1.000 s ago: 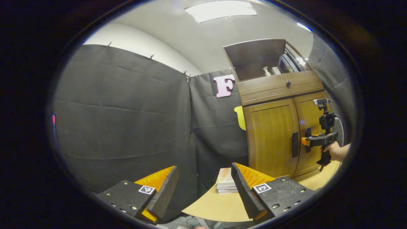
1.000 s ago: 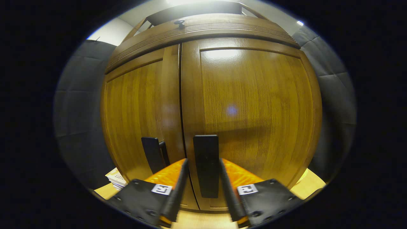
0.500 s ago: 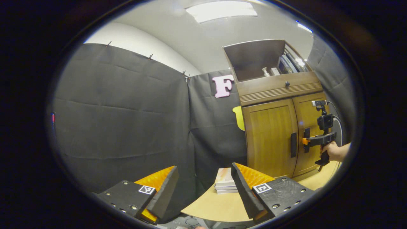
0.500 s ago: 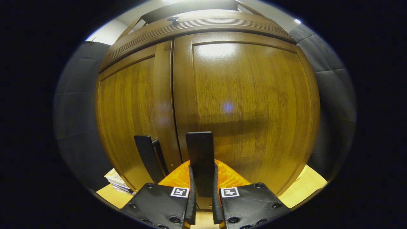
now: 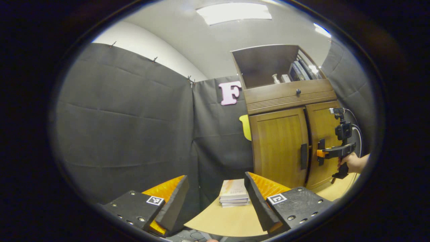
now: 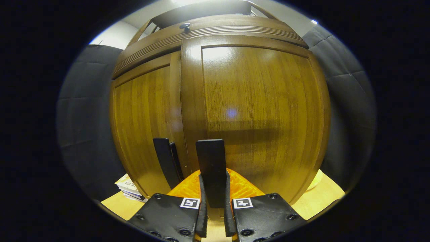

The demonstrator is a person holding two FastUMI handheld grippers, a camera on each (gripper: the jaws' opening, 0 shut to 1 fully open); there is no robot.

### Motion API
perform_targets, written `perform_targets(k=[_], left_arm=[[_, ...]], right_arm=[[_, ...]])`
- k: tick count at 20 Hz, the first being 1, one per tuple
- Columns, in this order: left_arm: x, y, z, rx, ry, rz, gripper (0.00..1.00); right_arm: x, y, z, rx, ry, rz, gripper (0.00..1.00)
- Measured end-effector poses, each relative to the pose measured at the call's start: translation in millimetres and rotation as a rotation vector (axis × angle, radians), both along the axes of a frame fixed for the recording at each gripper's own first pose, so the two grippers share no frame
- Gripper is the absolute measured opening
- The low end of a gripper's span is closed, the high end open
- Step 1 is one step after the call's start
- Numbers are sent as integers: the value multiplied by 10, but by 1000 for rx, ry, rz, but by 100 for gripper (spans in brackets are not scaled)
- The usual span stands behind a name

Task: Open the right door of the double-door shoe cabinet with the right hand, and open the left door with the left hand.

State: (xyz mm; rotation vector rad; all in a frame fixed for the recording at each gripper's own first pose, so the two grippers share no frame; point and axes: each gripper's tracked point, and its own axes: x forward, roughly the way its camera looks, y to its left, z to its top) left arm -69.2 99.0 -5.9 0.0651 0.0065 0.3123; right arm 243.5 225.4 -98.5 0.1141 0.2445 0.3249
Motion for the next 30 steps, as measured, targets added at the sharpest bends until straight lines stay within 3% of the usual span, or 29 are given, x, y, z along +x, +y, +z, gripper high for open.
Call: perform_targets(k=[7, 11, 16, 18, 30], left_arm=[[-32, -71, 49, -8, -9, -78, 97], [-8, -96, 41, -9, -14, -111, 97], [22, -134, 42, -19, -16, -150, 97], [32, -146, 43, -22, -17, -170, 97], [190, -265, 57, -29, -17, -300, 97]], right_arm=[[-282, -136, -9, 3, 2, 37, 19], [-428, -228, -3, 3, 6, 47, 25], [-601, -365, 13, -4, 10, 57, 19], [-672, -423, 3, -5, 12, 58, 22], [-1030, -820, 18, -23, 25, 46, 19]])
